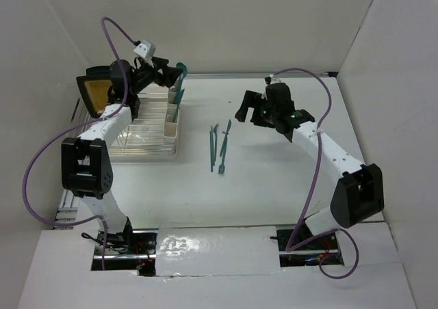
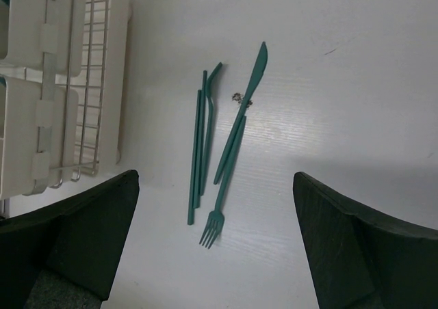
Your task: Sort the eating utensils into containers
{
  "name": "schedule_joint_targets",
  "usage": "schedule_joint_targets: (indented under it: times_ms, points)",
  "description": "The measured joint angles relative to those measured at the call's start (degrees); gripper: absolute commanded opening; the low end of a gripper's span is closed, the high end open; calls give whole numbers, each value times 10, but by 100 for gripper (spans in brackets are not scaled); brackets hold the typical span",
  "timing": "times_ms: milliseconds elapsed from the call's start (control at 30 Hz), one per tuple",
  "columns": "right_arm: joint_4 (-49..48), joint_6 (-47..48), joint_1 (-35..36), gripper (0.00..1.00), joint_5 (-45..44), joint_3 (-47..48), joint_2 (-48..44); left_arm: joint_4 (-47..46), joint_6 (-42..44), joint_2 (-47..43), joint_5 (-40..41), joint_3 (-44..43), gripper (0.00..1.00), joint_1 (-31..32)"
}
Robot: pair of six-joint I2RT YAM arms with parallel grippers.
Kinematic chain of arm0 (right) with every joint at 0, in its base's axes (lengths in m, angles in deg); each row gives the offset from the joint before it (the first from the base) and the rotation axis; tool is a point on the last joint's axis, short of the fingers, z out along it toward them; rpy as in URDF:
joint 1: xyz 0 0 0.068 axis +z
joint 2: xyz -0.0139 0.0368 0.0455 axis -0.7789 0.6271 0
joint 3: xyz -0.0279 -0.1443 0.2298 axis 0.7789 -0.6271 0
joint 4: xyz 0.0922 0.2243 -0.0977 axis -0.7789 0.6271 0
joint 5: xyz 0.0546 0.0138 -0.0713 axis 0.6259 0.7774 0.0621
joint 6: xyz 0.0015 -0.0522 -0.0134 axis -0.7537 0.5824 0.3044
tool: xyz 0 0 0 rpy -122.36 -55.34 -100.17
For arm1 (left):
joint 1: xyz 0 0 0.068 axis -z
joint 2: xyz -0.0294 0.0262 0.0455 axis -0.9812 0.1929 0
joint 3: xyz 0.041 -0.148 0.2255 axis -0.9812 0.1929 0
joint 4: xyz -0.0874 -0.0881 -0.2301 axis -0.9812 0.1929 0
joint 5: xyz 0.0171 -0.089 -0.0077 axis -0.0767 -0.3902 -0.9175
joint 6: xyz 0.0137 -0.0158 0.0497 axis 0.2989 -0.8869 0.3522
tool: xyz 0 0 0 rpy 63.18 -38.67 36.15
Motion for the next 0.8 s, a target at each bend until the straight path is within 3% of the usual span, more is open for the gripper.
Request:
schedule_joint_targets:
  times_ms: [67, 167, 433, 667, 800]
  points:
    - [-3, -6, 19, 100, -5, 10, 23, 14, -1, -5, 12, -1, 92, -2]
    - [-7, -19, 40, 98, -12, 27, 71, 55, -10, -24, 35, -6, 94, -8]
    - [-4, -56, 87, 70, -30, 56, 200, 169, -50, -174, 91, -10, 96, -47]
    - [25, -57, 122, 44, -71, 93, 267, 210, -40, -349, 100, 67, 98, -40]
    - [46, -56, 122, 43, -89, 134, 293, 242, -28, -394, 114, 108, 99, -39]
